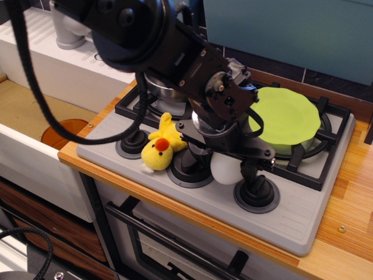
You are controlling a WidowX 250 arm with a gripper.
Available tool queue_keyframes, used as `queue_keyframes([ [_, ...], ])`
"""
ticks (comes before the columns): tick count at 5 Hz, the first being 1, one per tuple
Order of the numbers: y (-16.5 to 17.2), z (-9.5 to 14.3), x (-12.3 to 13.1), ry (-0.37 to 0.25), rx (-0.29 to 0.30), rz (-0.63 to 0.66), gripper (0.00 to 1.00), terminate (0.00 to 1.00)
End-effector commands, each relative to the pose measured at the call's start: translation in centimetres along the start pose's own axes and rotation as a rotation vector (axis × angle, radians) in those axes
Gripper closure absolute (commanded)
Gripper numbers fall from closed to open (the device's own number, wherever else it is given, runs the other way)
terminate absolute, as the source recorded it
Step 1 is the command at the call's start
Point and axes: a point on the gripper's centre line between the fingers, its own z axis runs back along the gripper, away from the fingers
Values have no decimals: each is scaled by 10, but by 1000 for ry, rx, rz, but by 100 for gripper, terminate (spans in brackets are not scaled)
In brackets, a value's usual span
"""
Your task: Put egg on plate and stuffedduck in pot or pan on stove
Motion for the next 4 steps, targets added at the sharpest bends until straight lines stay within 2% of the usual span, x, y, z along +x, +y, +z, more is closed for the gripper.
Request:
queue_keyframes([
  [1,-7,5,9,16,13,13,100,0],
  [2,-9,24,19,51,23,15,100,0],
  [4,-16,56,54,112,52,10,100,0],
])
